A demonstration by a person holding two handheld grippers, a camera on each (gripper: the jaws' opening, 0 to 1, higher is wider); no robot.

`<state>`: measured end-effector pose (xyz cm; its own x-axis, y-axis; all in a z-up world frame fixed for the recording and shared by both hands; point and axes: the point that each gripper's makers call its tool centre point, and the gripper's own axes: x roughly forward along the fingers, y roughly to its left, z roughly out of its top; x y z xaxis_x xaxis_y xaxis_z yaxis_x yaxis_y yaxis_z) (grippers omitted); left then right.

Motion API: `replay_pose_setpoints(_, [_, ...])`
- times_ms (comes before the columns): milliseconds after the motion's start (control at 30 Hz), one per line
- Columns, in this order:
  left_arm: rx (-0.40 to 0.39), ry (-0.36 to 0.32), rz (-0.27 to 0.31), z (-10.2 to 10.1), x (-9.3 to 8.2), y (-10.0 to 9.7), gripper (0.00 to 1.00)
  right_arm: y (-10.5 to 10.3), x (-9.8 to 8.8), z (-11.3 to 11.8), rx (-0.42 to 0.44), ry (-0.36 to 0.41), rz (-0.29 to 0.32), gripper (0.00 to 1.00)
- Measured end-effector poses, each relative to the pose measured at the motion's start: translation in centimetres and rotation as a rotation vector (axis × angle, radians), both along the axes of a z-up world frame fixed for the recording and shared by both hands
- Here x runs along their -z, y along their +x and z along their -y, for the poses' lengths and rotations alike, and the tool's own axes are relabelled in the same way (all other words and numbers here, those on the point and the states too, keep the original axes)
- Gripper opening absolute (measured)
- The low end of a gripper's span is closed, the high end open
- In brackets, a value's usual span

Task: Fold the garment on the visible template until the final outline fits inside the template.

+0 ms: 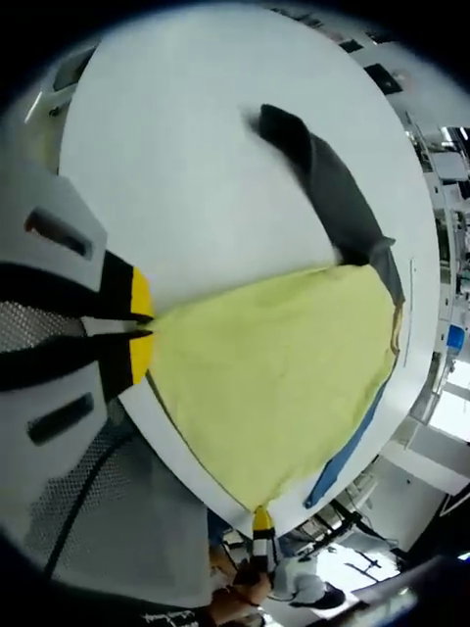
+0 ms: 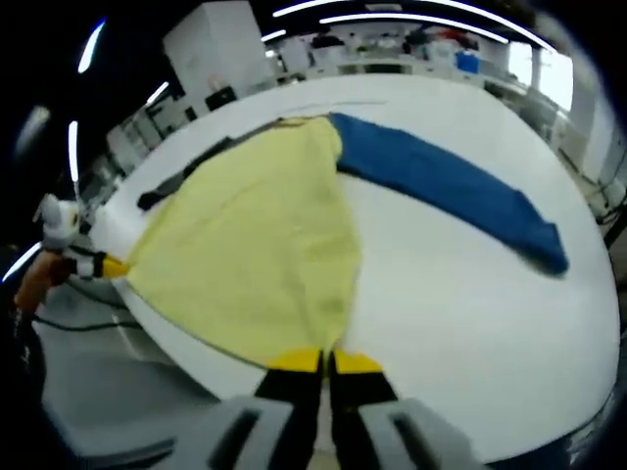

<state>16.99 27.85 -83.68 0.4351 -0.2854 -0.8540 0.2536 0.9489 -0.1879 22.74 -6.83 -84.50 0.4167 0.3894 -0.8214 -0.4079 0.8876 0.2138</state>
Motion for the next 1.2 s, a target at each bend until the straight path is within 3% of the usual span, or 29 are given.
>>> replay_pose_setpoints(133, [0.032,0.026,0.018,0.0,-0.2,0.0,0.08,0.5,0.2,0.1,0.002,0.014,0.009,0.02])
replay_pose_setpoints(300, [0.051,0.036,0.064,-0.3,-0.7,0.8,0.3,0.8,-0.6,-0.4,0.003,0.058,0.014,0.29])
replay_pose_setpoints(367, [0.027,-0.006,0.089,-0.3,-1.2,1.3,0.36,1.2,-1.0,-0.3,-0.003,0.054,0.026,0.36])
replay_pose_setpoints(600, [0.02,-0.013,0.193,-1.0,-2.5,3.3,0.58,2.8,-2.5,-0.5,-0.02,0.08,0.079,0.58])
replay_pose_setpoints(867, [0.021,-0.016,0.297,-0.9,-4.5,5.0,0.76,4.4,-3.4,0.3,-0.018,0.066,0.123,0.73])
replay_pose_setpoints(1200, [0.044,-0.02,0.36,-1.4,-4.9,6.3,0.97,10.0,-5.7,5.8,0.081,0.065,0.226,0.75])
